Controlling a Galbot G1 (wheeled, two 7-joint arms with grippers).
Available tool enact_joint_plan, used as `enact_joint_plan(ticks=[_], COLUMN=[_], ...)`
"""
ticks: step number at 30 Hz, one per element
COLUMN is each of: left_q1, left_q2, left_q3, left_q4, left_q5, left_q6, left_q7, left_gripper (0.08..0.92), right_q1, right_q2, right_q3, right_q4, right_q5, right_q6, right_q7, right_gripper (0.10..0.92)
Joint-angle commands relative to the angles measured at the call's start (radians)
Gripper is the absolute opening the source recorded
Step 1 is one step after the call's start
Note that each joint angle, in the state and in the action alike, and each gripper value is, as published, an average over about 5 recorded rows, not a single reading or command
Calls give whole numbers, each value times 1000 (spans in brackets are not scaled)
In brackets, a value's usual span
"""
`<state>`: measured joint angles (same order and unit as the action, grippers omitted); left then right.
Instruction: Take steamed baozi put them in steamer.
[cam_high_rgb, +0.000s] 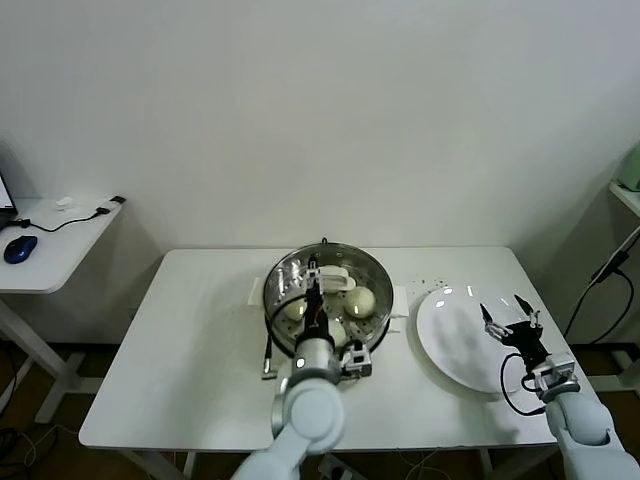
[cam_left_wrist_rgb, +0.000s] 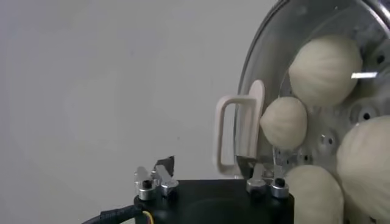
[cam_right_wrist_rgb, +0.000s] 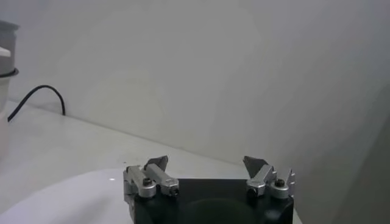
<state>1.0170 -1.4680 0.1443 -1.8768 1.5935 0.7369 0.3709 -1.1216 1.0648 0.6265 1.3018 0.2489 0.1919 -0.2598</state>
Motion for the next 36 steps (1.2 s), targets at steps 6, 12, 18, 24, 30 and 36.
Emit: enact_joint_plan(ticks=[6, 12, 18, 24, 30, 36], left_q1=[253, 390, 488, 530, 544, 579], left_q2=[208, 259, 220, 141, 82, 62], left_q3=[-141, -402, -665, -859, -954, -984], left_q4=[-344, -348, -316, -196, -61, -41], left_q5=[-377, -781, -1191, -1554, -1814, -1862], left_q6=[-112, -316, -568, -735, -806, -827], left_q7=[-282, -498, -515, -420, -349, -321], left_gripper=[816, 822, 823, 823, 823, 823], right_q1=[-6, -28, -47, -72, -97, -129], right_q2=[3, 14, 33, 56, 80, 95], right_q3=[-1, 4, 8, 14, 27, 48], right_q4=[46, 91, 135, 184, 215, 244], right_q5=[-19, -18, 6, 16, 19, 24], right_q6=[-77, -104, -100, -100, -102, -104], right_q7=[21, 18, 20, 24, 21, 8], right_gripper=[823, 823, 823, 823, 823, 823])
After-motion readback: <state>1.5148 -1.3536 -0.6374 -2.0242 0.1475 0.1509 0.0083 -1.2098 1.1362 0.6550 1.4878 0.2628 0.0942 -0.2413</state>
